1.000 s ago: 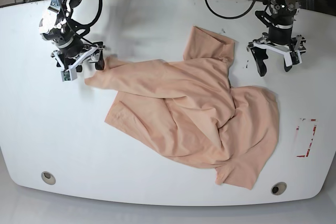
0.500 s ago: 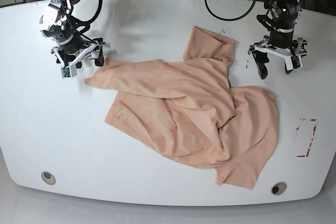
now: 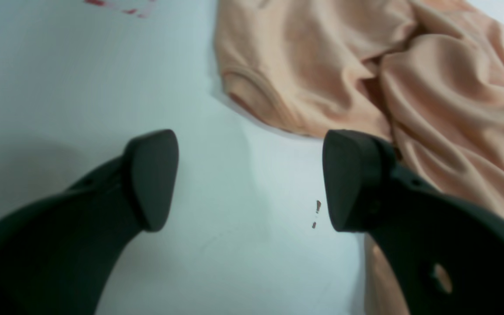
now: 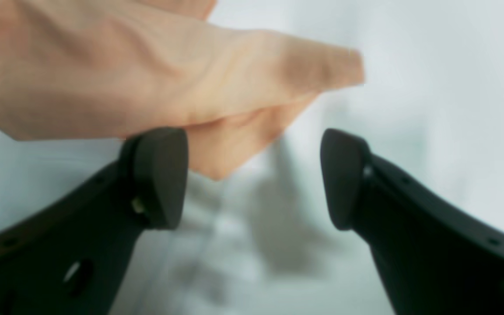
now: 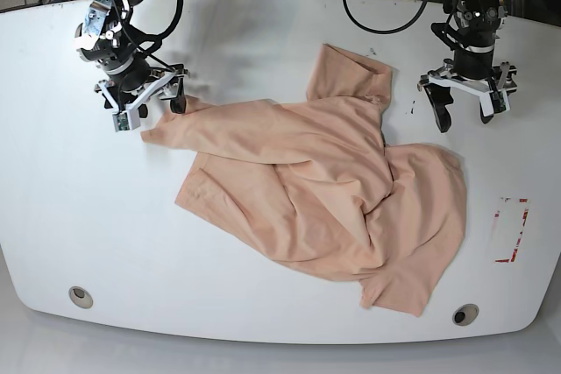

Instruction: Fold the T-shirt properly

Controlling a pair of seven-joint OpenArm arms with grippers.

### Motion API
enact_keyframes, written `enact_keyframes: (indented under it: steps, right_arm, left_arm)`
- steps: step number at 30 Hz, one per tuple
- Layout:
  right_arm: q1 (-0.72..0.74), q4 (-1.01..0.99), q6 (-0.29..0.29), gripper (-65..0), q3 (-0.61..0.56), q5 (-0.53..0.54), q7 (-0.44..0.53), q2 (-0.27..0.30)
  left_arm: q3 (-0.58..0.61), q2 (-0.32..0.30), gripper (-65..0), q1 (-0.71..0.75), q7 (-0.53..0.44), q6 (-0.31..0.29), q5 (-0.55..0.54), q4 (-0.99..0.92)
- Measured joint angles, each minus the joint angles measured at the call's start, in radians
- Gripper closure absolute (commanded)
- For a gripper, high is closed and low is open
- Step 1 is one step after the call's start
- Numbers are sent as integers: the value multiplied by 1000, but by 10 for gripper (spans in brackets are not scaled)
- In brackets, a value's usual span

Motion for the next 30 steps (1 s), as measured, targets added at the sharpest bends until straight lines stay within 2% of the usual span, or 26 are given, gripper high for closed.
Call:
enact_keyframes:
  steps: [2, 7, 12, 22, 30]
  right_arm:
    - [-16, -3, -3, -458, -43, -55, 12, 4]
    - [-41, -27, 2, -460, -97, -61, 31, -4]
    - [-40, -40, 1, -461, -127, -79, 41, 20]
    - [-30, -97, 20, -460, -88, -34, 92, 66]
    - [-1, -139, 16, -460, -76, -46, 125, 84]
  left_arm:
    - [6, 5, -480, -3, -5, 0, 0, 2]
    - [14, 21, -479, -2, 2, -7, -3, 2]
    - [13, 21, -480, 0, 0, -7, 1, -16]
    - [13, 31, -481, 2, 1, -15, 3, -37]
    - [14, 31, -483, -1, 1, -15, 3, -35]
